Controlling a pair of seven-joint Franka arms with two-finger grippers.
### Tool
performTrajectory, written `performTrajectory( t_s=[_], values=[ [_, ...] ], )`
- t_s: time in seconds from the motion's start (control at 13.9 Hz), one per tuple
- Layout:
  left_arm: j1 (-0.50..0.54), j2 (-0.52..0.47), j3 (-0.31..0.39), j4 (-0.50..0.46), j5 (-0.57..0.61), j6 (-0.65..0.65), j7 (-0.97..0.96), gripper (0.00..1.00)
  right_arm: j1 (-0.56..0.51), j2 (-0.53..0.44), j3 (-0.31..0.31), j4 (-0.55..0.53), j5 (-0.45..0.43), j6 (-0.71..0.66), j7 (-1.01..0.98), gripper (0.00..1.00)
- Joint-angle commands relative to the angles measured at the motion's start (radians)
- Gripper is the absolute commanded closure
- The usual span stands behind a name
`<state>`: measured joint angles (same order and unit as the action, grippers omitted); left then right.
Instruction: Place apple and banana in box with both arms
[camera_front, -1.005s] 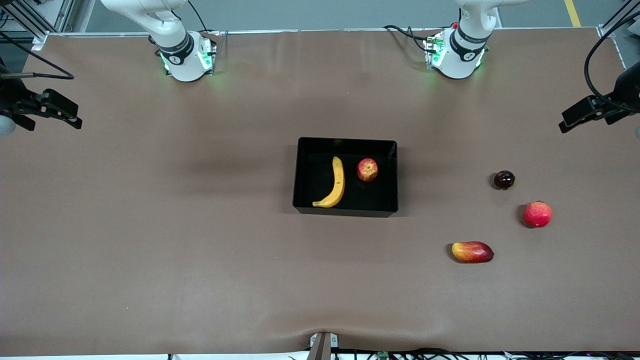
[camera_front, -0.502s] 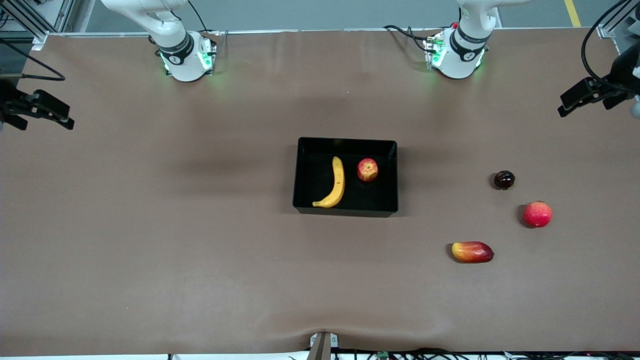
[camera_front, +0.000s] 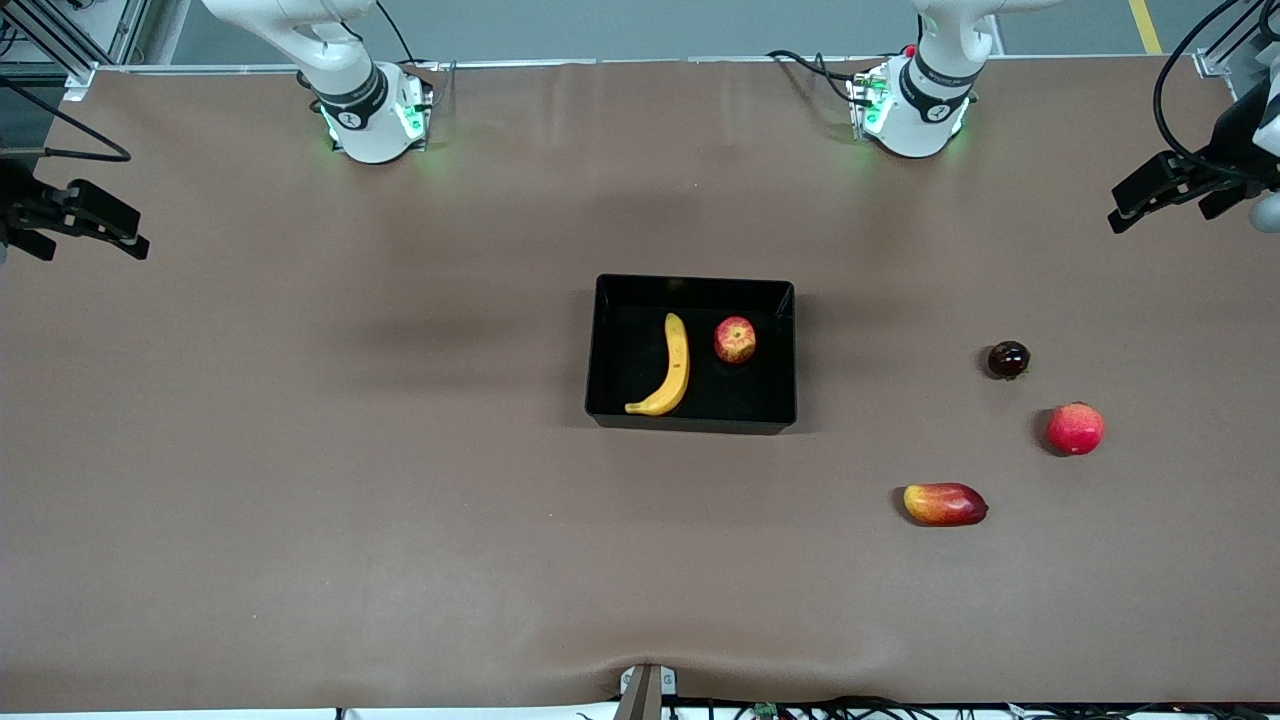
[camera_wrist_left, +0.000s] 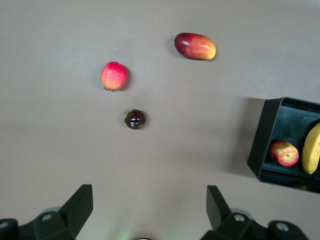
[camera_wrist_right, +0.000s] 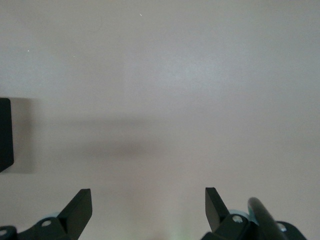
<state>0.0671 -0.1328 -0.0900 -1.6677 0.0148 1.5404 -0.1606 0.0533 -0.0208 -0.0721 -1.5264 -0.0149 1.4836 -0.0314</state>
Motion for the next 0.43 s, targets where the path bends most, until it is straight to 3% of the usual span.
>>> performTrajectory(
  t_s=[0.0, 0.36],
  values=[
    [-0.003, 0.019, -0.002, 0.026, -0.01, -0.011, 0.009, 0.0, -0.001, -0.001, 0.005, 0.0, 0.02, -0.005, -0.002, 0.0],
    [-0.003, 0.027, -0.002, 0.026, -0.013, -0.011, 0.01, 0.0, 0.0, -0.001, 0.005, 0.0, 0.032, -0.003, -0.001, 0.0]
  ],
)
